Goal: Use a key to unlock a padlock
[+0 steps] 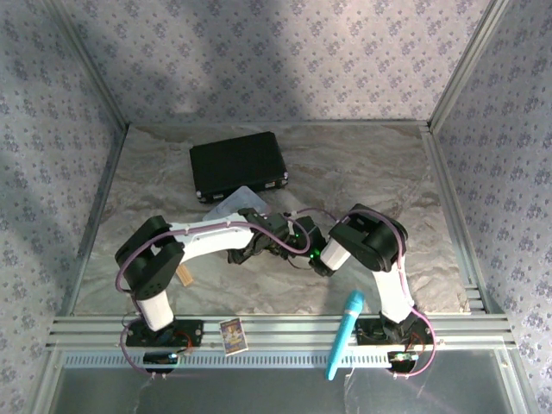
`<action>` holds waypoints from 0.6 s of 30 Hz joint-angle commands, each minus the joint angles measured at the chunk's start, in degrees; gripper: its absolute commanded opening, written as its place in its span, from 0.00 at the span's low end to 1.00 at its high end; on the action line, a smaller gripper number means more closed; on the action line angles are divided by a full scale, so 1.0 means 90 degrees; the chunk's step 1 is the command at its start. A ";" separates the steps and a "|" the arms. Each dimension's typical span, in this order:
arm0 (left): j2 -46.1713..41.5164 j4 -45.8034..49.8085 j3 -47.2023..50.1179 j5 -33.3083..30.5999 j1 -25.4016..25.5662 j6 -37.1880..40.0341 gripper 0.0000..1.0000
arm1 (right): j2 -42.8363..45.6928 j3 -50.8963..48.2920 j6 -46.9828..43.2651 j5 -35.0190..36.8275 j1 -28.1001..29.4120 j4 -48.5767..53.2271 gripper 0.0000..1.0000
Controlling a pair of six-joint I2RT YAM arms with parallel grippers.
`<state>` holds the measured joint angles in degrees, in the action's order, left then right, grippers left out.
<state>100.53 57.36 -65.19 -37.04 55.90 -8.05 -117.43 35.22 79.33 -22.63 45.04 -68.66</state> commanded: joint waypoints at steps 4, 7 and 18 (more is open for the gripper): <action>0.0285 -0.0008 0.0088 0.0566 -0.0024 0.0424 0.53 | 0.0240 -0.0256 -0.0270 0.0140 -0.0334 0.0638 0.00; 0.0239 -0.0053 0.0143 0.0547 0.0008 0.0521 0.52 | 0.0288 -0.0318 -0.0263 0.0063 -0.0421 0.0722 0.00; 0.0167 -0.0280 0.0377 0.0505 0.0100 0.0830 0.51 | 0.0041 -0.0371 -0.0120 -0.0096 -0.0972 0.0550 0.00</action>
<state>100.51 54.83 -64.86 -38.48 56.97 -2.83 -117.12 34.76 78.89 -27.46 41.19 -68.03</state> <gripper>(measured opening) 0.517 0.087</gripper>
